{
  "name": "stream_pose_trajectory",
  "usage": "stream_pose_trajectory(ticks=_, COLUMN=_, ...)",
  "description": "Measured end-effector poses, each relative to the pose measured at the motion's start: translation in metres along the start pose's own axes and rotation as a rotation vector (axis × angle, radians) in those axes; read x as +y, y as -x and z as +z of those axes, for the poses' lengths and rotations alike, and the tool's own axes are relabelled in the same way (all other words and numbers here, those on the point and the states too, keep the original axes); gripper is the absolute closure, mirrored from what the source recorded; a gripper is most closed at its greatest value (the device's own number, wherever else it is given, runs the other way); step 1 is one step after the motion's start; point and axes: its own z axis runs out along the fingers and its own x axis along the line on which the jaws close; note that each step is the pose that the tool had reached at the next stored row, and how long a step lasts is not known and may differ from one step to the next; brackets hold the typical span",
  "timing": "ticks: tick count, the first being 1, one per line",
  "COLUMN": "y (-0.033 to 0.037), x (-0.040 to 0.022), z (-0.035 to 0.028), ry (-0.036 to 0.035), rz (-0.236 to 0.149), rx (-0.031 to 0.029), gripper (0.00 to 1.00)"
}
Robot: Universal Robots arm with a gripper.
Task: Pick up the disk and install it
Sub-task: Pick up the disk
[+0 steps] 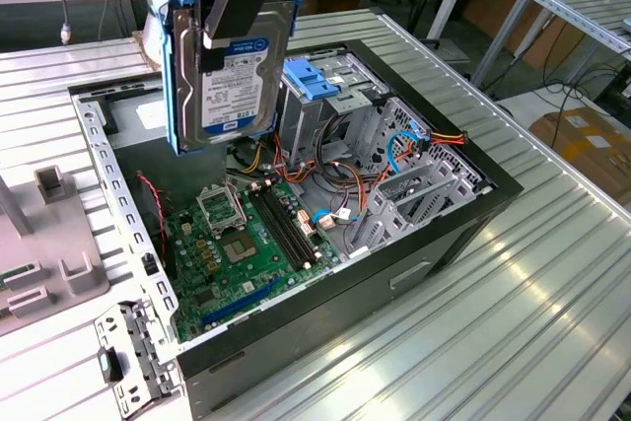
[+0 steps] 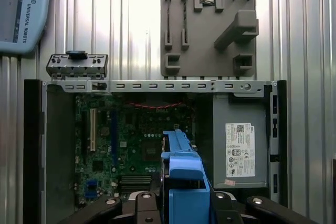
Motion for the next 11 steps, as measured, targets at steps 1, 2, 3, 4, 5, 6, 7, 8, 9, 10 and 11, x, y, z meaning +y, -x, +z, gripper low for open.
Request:
stream_pose_trajectory(ticks=1, y=-0.0005, x=-0.0002, z=0.0, ry=0.0, rz=0.0, rx=0.0, gripper=0.63)
stream_pose_trajectory(ticks=2, y=-0.0009, x=-0.0004, z=-0.0001, ry=0.0, rz=0.0, rx=0.0001, gripper=0.63)
stream_pose_trajectory(ticks=3, y=-0.0016, x=-0.0008, z=-0.0001, ry=0.0, rz=0.0, rx=0.0, gripper=0.63)
stream_pose_trajectory(ticks=4, y=-0.002, x=-0.001, z=-0.0001, ry=0.0, rz=0.0, rx=0.0, gripper=0.63)
stream_pose_trajectory(ticks=5, y=-0.0024, x=-0.0012, z=-0.0001, ry=0.0, rz=0.0, rx=0.0, gripper=0.63)
stream_pose_trajectory(ticks=6, y=-0.0029, x=-0.0014, z=-0.0002, ry=0.0, rz=0.0, rx=0.0, gripper=0.63)
stream_pose_trajectory(ticks=7, y=-0.0034, x=-0.0016, z=-0.0002, ry=0.0, rz=0.0, rx=0.0001, gripper=0.63)
stream_pose_trajectory(ticks=8, y=-0.0041, x=-0.0019, z=-0.0002, ry=-0.0001, rz=0.0, rx=0.0, gripper=0.63)
stream_pose_trajectory(ticks=9, y=-0.0045, x=-0.0021, z=-0.0002, ry=0.0, rz=0.0, rx=0.0, gripper=0.63)
stream_pose_trajectory(ticks=10, y=-0.0052, x=-0.0024, z=-0.0003, ry=0.0, rz=0.0, rx=0.0, gripper=0.63)
stream_pose_trajectory(ticks=11, y=-0.0057, x=-0.0026, z=-0.0003, ry=0.0, rz=0.0, rx=0.0001, gripper=0.63)
